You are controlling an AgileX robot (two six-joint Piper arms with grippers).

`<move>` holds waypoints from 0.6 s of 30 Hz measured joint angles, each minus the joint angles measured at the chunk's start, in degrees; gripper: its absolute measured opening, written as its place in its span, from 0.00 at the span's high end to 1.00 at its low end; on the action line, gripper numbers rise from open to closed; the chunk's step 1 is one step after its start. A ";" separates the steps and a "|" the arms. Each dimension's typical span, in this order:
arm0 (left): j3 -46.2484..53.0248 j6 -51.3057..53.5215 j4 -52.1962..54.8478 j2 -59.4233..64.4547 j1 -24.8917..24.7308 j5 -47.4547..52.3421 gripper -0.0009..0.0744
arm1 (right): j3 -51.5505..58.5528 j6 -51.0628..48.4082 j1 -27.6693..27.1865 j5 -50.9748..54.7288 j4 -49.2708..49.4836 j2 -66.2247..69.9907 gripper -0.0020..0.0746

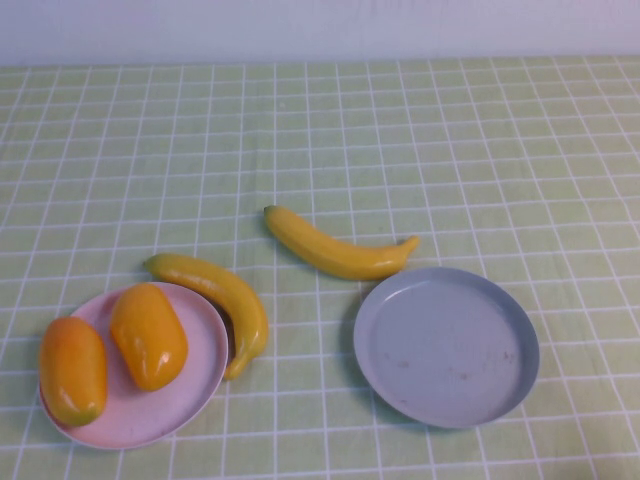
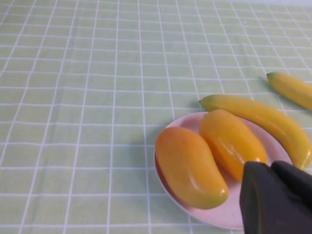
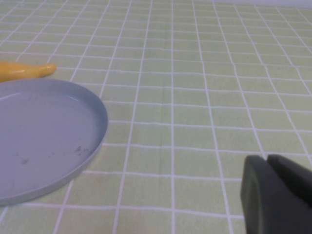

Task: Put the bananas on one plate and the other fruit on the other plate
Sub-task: Put another type of fruit in the right plate

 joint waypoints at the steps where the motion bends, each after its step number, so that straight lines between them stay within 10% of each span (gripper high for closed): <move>1: 0.92 0.00 0.37 -1.81 0.00 0.69 0.99 | 0.00 0.00 0.00 0.00 0.00 0.00 0.99; 11: 3.45 0.00 2.13 -7.07 0.00 -1.53 0.99 | 0.00 0.00 0.00 0.00 0.00 0.00 0.99; 18: 13.61 5.47 -0.58 -7.71 0.11 -25.23 0.99 | 0.00 0.00 0.00 0.00 0.00 0.00 0.99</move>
